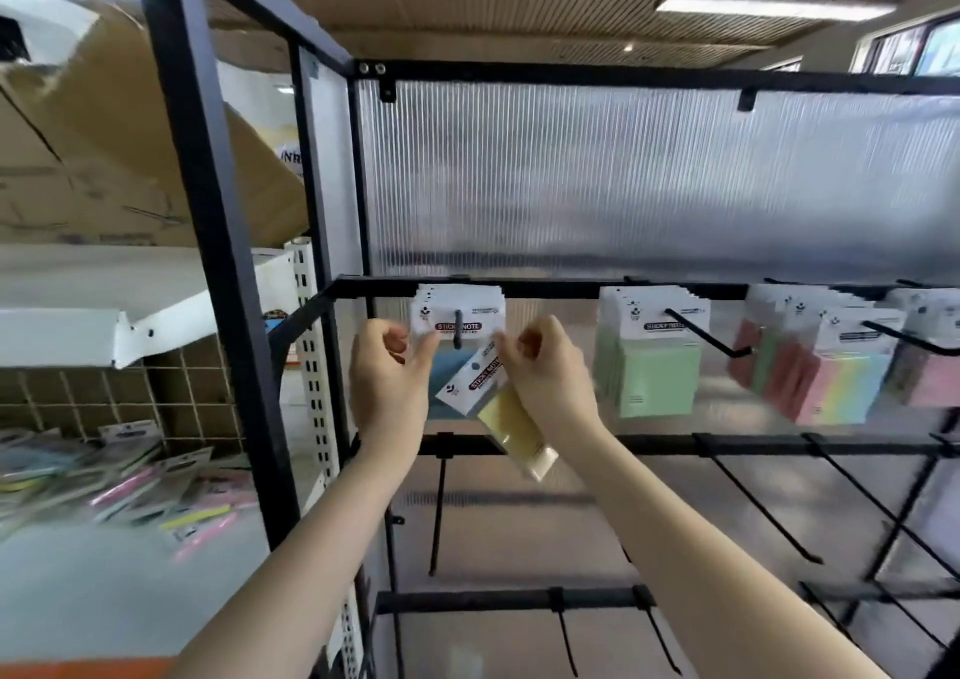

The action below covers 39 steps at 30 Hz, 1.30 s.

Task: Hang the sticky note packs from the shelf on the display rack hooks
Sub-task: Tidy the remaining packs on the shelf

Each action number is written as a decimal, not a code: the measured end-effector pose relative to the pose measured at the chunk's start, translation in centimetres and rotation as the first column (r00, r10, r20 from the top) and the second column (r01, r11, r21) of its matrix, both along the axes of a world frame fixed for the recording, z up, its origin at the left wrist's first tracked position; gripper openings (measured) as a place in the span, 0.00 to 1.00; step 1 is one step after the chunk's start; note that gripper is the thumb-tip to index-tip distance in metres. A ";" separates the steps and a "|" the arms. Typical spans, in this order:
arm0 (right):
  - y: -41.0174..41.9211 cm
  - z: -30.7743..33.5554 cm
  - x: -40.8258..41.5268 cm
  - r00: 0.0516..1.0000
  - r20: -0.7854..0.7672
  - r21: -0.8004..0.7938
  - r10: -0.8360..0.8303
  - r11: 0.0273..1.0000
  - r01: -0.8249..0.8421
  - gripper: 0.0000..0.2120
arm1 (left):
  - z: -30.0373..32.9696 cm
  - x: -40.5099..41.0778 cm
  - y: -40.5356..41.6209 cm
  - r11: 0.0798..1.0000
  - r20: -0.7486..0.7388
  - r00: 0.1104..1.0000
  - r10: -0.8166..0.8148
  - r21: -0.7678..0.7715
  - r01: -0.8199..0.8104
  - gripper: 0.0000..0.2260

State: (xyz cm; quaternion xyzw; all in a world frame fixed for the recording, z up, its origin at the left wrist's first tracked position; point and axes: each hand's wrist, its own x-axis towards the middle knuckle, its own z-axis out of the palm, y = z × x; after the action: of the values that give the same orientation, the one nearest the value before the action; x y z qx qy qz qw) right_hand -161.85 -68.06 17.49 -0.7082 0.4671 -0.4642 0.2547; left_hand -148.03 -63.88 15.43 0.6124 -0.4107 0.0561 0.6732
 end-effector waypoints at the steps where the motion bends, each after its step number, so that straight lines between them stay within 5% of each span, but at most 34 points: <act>1: 0.2 -0.1 -0.5 1.000 0.003 -0.001 0.007 1.000 -0.007 0.15 | -0.2 -0.4 0.4 1.000 0.015 1.000 0.013 -0.001 -0.013 0.13; 6: 1.5 -1.3 -3.9 0.995 0.104 -0.028 0.012 1.000 -0.009 0.12 | -1.5 -4.2 3.0 0.998 0.098 0.995 0.026 -0.057 -0.020 0.07; 10: 2.7 -2.7 -7.7 0.974 0.228 -0.016 -0.017 1.000 0.022 0.13 | -2.3 -9.8 4.8 0.976 0.019 0.976 -0.217 0.017 0.217 0.18; 14: 3.6 -3.9 -12.3 0.953 0.294 -0.026 -0.073 0.996 0.085 0.15 | -2.8 -15.2 5.1 0.859 -0.083 0.881 -0.466 0.195 0.473 0.23; 17: 3.7 -3.9 -16.0 0.945 0.318 -0.047 -0.079 0.994 0.098 0.15 | -2.9 -18.8 4.6 0.793 -0.116 0.811 -0.573 0.169 0.585 0.14; 25: 3.0 -3.2 -25.8 0.930 0.320 -0.070 -0.183 0.974 0.215 0.16 | -1.6 -27.4 0.4 0.652 -0.060 0.658 -0.751 0.088 0.753 0.10; 39: -3.3 -2.6 -42.5 0.801 0.423 -0.185 -0.423 0.826 0.533 0.14 | -0.7 -44.5 -10.3 0.377 0.008 0.377 -0.926 0.066 0.924 0.17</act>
State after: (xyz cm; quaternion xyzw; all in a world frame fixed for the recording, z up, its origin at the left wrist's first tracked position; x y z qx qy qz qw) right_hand -204.36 -71.35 14.92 -0.4967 0.5018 -0.7009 0.1013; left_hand -192.51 -74.14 14.78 0.2949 -0.6981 -0.3260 0.5652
